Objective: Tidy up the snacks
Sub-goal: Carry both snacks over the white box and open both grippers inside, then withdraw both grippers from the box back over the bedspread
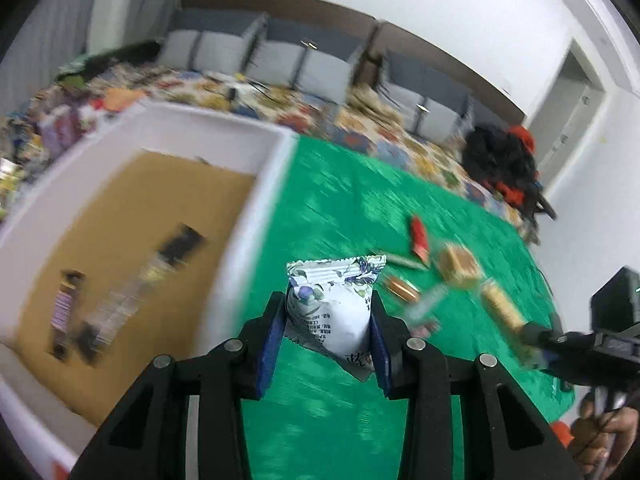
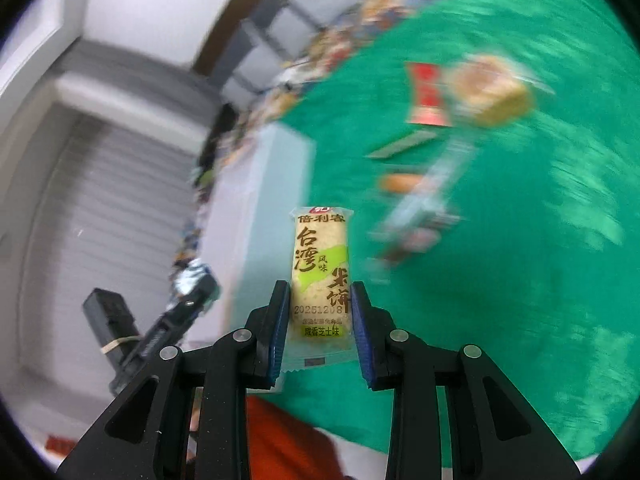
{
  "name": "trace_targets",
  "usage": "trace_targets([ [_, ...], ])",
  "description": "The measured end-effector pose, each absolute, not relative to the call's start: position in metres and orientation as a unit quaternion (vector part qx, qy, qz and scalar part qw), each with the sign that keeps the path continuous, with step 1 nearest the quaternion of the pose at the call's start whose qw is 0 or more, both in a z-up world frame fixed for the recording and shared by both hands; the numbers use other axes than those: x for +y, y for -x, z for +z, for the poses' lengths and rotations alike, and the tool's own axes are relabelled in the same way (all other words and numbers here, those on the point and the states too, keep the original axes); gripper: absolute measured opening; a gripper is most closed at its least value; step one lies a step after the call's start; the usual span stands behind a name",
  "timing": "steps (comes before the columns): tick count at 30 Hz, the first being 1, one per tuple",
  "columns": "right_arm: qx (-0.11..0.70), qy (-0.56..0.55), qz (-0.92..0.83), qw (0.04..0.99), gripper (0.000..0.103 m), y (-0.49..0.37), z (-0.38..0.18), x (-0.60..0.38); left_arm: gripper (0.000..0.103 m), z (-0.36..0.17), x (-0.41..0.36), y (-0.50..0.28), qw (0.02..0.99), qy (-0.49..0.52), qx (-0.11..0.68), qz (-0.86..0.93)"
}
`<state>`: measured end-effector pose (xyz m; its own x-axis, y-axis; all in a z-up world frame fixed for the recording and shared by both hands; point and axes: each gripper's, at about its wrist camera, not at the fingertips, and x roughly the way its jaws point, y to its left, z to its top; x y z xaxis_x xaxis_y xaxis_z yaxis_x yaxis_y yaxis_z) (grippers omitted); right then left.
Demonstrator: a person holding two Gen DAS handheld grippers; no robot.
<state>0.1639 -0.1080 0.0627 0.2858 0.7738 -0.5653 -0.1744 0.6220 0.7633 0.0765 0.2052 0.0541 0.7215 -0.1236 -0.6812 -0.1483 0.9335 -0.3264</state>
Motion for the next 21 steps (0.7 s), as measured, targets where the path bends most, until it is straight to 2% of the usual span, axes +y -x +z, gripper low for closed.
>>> trace_targets([
  [3,0.493,-0.272,0.377,0.735,0.032,-0.17,0.099,-0.038,0.039,0.064,0.253,-0.069,0.91,0.171,0.371,0.07],
  [8,0.478,-0.201,0.437,0.735,0.032,-0.162,0.128,0.074,0.039,0.043,0.333,-0.053,0.883,0.179,0.4,0.164],
  [9,0.477,-0.189,0.444,0.735,0.033,-0.16,0.128,0.091,0.044,0.036,0.34,-0.052,0.878,0.178,0.408,0.178],
  [10,0.477,-0.17,0.448,0.737,0.037,-0.158,0.127,0.111,0.059,0.026,0.351,-0.049,0.868,0.182,0.419,0.194],
  [11,0.478,-0.143,0.444,0.745,0.04,-0.156,0.126,0.13,0.069,0.017,0.359,-0.046,0.861,0.187,0.426,0.206],
  [12,0.48,-0.12,0.438,0.75,0.055,-0.154,0.124,0.142,0.083,0.009,0.368,-0.042,0.853,0.193,0.431,0.222],
  [13,0.482,-0.091,0.431,0.757,0.062,-0.151,0.121,0.153,0.084,0.004,0.373,-0.036,0.848,0.199,0.431,0.235],
  [17,0.467,-0.034,0.416,0.78,0.064,-0.136,0.102,0.136,0.084,-0.006,0.377,-0.014,0.844,0.224,0.423,0.242],
  [21,0.451,0.019,0.347,0.822,0.067,-0.142,0.063,0.075,0.084,0.004,0.348,-0.013,0.858,0.223,0.407,0.22],
])
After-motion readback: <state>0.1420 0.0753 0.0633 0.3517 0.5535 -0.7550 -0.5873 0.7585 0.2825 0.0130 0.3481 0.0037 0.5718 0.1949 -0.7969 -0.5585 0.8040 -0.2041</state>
